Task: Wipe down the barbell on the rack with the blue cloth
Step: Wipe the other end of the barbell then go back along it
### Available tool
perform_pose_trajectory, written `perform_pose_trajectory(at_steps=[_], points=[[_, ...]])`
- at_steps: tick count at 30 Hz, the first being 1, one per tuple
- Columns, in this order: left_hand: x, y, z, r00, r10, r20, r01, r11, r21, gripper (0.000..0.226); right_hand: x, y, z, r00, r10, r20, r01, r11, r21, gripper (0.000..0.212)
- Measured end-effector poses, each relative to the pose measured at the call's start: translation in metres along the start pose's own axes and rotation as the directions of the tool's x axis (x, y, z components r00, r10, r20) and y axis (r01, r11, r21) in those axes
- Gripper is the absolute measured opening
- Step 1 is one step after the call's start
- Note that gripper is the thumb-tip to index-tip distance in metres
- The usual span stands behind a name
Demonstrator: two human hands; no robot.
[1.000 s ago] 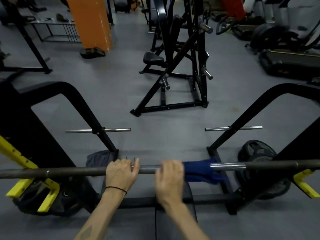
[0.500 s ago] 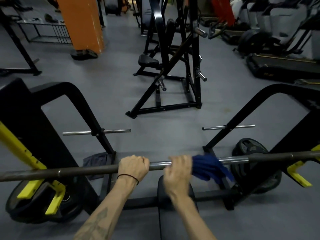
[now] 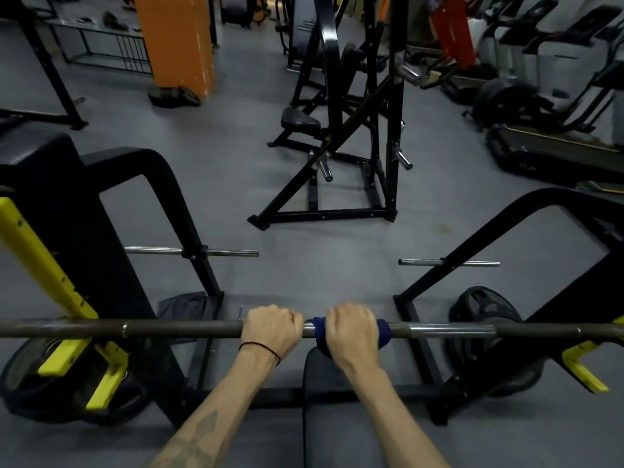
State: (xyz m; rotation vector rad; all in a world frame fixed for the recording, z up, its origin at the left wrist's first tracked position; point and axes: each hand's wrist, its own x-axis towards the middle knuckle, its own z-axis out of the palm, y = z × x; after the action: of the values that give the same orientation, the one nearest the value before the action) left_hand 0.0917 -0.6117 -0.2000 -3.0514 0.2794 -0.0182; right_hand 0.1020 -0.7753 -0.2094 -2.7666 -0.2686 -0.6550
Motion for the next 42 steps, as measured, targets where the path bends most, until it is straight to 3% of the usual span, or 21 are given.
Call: perform_pose_trajectory(at_steps=[2,4,7,9,11,13,16,18,21,22,23,25,27,30,33,37,42], points=[[0.000,0.001,0.002,1.000,-0.022,0.008,0.022,1.000,-0.008,0.073,-0.006,-0.024,0.010,1.000,-0.020,0.017,0.021,0.996,-0.089,0.043],[0.001,0.000,0.002,0.999,-0.046,0.015,0.047,0.997,-0.057,0.086,-0.014,-0.031,0.012,0.990,-0.133,0.048,0.137,0.987,-0.079,0.036],[-0.001,-0.004,-0.005,0.999,0.008,0.053,-0.007,1.000,-0.017,0.097,-0.017,0.012,0.003,0.960,-0.281,0.021,0.281,0.956,-0.083,0.031],[-0.004,-0.005,-0.009,0.996,0.017,0.083,-0.017,1.000,0.008,0.093,-0.013,0.058,-0.010,0.972,-0.232,-0.029,0.227,0.967,-0.118,0.033],[-0.003,-0.004,-0.011,0.993,-0.020,0.114,0.019,1.000,0.013,0.066,-0.015,0.076,-0.016,0.993,-0.073,-0.097,0.059,0.989,-0.138,0.033],[0.001,-0.003,-0.017,0.989,-0.010,0.150,0.006,1.000,0.027,0.042,-0.016,0.048,-0.004,0.988,0.071,-0.139,-0.086,0.990,-0.110,0.030],[0.011,-0.009,-0.033,0.959,0.019,0.283,-0.014,1.000,-0.020,0.039,-0.020,-0.031,0.020,0.995,-0.018,-0.093,0.022,0.999,0.042,0.028],[0.023,-0.011,-0.038,0.898,-0.017,0.439,0.078,0.989,-0.122,0.037,-0.016,-0.040,0.020,0.995,-0.095,-0.033,0.098,0.990,0.100,0.028],[0.034,-0.017,-0.040,0.734,-0.031,0.679,0.301,0.911,-0.284,0.031,-0.013,0.008,0.008,0.968,-0.247,0.038,0.248,0.968,-0.029,0.025],[0.033,-0.018,-0.039,0.725,-0.019,0.688,0.303,0.906,-0.295,0.032,-0.013,0.028,0.002,0.967,-0.254,0.036,0.256,0.964,-0.074,0.026],[0.031,-0.018,-0.037,0.751,-0.013,0.660,0.259,0.925,-0.277,0.032,-0.012,0.046,-0.003,0.969,-0.246,0.022,0.247,0.964,-0.099,0.027],[0.024,-0.016,-0.031,0.874,-0.043,0.484,0.150,0.971,-0.185,0.032,-0.012,0.066,-0.010,0.977,-0.213,0.005,0.213,0.973,-0.086,0.027],[0.021,-0.011,-0.026,0.943,-0.123,0.308,0.182,0.968,-0.172,0.033,-0.004,0.063,-0.006,0.991,-0.132,-0.023,0.130,0.989,-0.072,0.027],[0.022,-0.008,-0.026,0.918,-0.278,0.283,0.347,0.908,-0.233,0.038,0.001,0.031,0.010,0.997,-0.064,-0.037,0.061,0.995,-0.075,0.030],[0.024,-0.008,-0.023,0.903,-0.301,0.308,0.379,0.895,-0.236,0.038,0.008,-0.001,0.020,0.983,-0.182,0.039,0.183,0.983,-0.034,0.030],[0.028,-0.010,-0.020,0.896,-0.319,0.308,0.399,0.884,-0.245,0.041,0.009,-0.029,0.025,0.970,-0.242,0.020,0.241,0.969,0.048,0.033],[0.021,-0.008,-0.027,0.916,-0.290,0.276,0.361,0.897,-0.256,0.038,0.007,0.040,0.010,0.964,-0.264,0.018,0.264,0.963,-0.058,0.034]])
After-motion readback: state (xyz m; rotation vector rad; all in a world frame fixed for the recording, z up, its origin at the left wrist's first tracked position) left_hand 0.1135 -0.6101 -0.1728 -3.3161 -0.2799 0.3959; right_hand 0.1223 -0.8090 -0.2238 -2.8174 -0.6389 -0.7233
